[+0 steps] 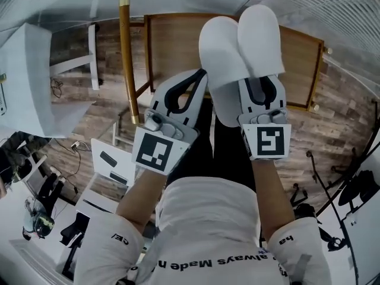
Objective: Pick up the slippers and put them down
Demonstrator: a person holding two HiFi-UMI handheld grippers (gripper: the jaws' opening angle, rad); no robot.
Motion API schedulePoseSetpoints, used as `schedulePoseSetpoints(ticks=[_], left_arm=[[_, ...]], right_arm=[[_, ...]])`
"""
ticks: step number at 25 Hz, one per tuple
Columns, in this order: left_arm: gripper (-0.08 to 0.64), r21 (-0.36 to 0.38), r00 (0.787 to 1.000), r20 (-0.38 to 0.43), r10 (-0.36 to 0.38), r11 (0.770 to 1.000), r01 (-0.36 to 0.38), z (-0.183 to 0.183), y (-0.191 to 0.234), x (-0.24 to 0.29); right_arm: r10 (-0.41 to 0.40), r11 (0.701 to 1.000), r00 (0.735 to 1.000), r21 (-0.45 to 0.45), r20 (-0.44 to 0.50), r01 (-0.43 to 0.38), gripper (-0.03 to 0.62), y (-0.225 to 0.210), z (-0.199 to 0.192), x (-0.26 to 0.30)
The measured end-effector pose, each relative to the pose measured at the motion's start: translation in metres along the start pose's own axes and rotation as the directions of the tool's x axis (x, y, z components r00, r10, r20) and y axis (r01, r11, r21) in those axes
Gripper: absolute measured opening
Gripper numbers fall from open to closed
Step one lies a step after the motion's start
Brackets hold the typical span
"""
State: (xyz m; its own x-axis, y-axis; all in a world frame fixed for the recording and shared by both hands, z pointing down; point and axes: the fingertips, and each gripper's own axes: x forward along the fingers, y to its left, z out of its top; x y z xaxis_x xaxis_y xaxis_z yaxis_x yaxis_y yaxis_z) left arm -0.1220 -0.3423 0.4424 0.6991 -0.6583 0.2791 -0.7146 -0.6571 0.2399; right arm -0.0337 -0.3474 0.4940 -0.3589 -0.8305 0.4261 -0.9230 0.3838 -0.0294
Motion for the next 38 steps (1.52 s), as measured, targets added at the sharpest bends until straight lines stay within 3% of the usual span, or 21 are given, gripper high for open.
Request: schedulePoseSetpoints(ticks=[18,31,38], left_arm=[[0.014,0.051,0.996,0.086,-0.007,0.999,0.002,0.105,-0.039,-0.033],[0.014,0.047,0.990,0.144,0.008,0.999,-0.015,0.171,-0.059,-0.075],[0.014,0.064,0.982,0.187,-0.023,0.998,0.011,0.216,-0.074,-0.090]], right_arm=[[0.022,1.000,0.994,0.013,0.110,-0.024,0.118,-0.003,0.116,-0.055],[0.093,0.995,0.984,-0.041,0.151,-0.088,0.118,0.007,0.187,-0.107],[0.164,0.986,0.966,-0.072,0.201,-0.152,0.117,0.016,0.243,-0.136]])
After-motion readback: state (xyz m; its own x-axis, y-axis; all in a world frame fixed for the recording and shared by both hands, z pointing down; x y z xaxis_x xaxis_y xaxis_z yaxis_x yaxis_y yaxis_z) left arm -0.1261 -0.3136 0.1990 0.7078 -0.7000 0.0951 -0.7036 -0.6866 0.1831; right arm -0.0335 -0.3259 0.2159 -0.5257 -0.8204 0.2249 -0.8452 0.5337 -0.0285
